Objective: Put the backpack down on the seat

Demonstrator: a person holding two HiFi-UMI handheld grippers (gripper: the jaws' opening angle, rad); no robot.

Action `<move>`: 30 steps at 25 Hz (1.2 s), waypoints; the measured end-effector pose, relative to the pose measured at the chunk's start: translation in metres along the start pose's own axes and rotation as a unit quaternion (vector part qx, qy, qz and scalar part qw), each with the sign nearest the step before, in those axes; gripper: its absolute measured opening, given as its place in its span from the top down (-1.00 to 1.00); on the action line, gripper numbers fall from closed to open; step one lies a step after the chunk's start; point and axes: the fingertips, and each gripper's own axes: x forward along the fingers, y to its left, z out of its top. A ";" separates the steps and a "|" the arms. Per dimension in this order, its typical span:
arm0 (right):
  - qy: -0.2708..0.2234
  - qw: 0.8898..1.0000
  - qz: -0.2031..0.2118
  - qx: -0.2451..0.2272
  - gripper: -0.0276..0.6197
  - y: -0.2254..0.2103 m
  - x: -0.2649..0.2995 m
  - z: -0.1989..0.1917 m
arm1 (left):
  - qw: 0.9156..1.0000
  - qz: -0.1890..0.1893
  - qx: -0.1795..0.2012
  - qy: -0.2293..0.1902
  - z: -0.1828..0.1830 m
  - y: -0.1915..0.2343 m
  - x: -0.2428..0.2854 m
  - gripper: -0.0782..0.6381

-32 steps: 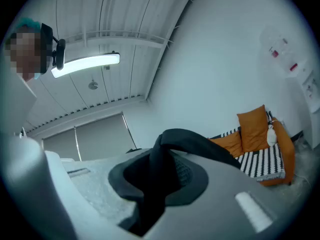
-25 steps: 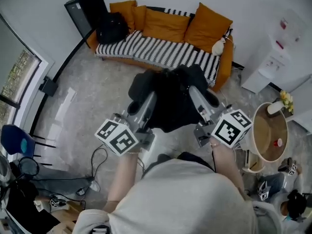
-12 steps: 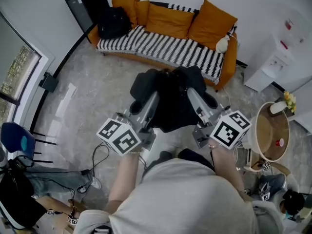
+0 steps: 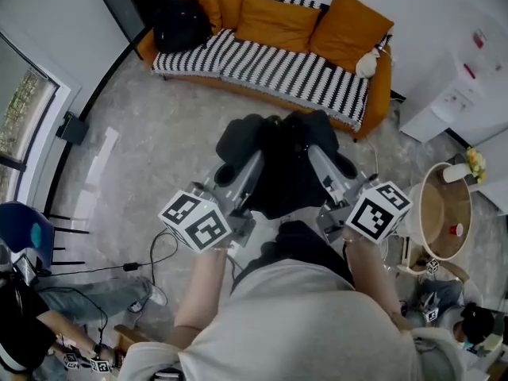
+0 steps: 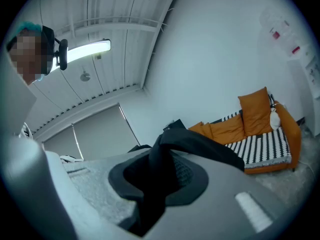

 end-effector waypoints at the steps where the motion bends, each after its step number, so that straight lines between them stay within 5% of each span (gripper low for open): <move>1: 0.002 1.000 0.000 -0.001 0.73 -0.004 0.007 0.001 | 1.000 -0.002 -0.002 -0.003 0.002 0.007 0.005 0.64; 21: 0.030 0.998 0.060 -0.001 0.73 -0.167 0.253 0.114 | 0.999 0.051 0.007 -0.017 0.097 0.203 0.214 0.64; 30: 0.043 0.998 0.040 0.012 0.73 -0.224 0.311 0.131 | 0.999 0.049 -0.017 -0.006 0.100 0.262 0.278 0.64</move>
